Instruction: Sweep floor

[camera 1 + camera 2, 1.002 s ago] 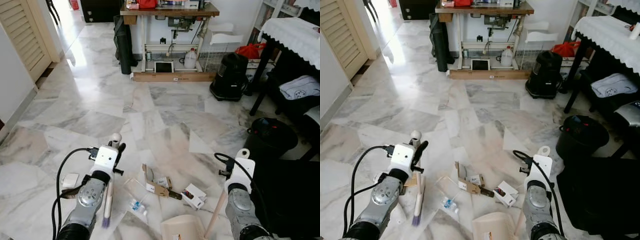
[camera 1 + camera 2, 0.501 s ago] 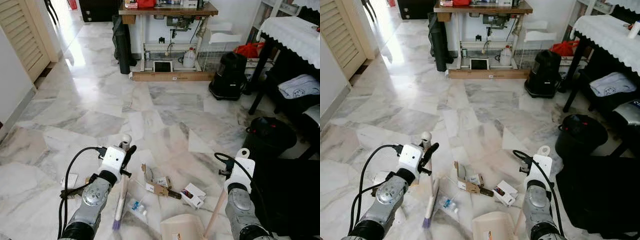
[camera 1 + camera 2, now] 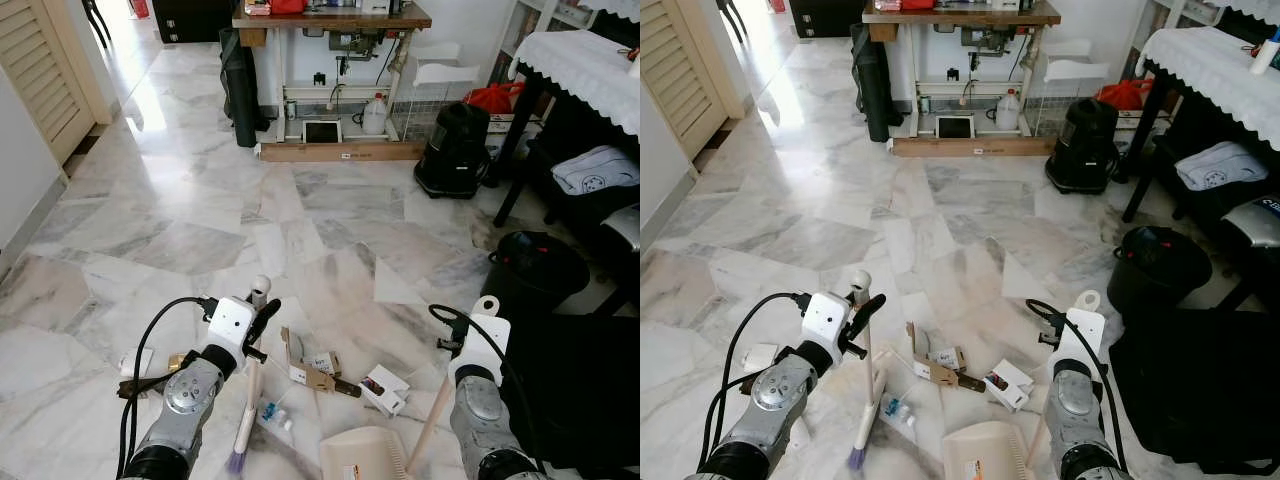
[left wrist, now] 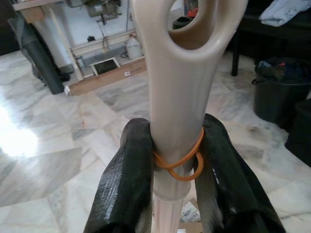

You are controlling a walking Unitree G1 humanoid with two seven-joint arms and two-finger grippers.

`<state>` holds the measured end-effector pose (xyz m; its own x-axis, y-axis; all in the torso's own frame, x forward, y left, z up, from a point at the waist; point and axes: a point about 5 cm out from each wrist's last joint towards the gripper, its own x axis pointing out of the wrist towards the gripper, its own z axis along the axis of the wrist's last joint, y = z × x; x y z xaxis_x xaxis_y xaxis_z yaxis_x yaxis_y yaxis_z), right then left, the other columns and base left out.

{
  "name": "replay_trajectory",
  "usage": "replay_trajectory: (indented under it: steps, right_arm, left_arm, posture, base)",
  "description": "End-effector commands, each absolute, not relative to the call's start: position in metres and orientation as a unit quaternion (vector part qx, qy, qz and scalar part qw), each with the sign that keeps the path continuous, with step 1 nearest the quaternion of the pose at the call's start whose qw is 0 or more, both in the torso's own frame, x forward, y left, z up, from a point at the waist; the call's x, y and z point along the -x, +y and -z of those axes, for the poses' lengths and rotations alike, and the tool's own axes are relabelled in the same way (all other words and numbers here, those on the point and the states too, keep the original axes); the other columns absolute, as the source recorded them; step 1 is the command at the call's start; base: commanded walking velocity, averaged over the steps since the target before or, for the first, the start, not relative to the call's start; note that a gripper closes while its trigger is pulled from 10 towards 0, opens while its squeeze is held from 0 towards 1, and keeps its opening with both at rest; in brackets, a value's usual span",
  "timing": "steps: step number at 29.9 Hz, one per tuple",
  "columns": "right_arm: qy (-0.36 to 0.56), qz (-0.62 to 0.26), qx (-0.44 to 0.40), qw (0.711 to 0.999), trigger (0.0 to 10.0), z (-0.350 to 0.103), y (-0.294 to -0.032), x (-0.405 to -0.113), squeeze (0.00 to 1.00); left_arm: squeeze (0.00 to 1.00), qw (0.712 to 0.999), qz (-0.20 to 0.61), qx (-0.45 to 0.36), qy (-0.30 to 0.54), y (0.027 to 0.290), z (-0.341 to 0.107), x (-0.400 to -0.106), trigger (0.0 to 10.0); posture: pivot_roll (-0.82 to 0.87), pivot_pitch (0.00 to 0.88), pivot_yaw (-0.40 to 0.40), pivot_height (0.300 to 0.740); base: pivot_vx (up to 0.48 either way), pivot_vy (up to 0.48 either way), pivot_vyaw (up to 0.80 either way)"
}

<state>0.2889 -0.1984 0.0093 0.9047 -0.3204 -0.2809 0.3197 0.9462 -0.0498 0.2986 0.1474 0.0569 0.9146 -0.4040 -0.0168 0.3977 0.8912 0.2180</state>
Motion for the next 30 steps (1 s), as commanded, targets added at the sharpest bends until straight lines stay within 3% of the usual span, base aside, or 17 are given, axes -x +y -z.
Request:
replay_trajectory:
  steps: [1, 30]
  right_arm:
    - [0.160, 0.162, -0.005, 0.974, 10.0, -0.004, -0.196, -0.285, 0.00]
    - [0.154, 0.223, 0.031, 0.962, 10.0, -0.007, -0.209, -0.283, 0.00]
  left_arm:
    - [0.00, 0.972, 0.211, -0.104, -0.019, 0.148, -0.061, -0.302, 10.0]
    - [0.00, 0.950, 0.295, -0.102, -0.017, 0.147, -0.076, -0.303, 10.0]
  posture:
    - [0.03, 0.000, -0.006, 0.740]
    - [0.04, 0.000, -0.008, 0.740]
  base:
    - [0.000, 0.000, 0.00]
    - [0.000, 0.000, 0.00]
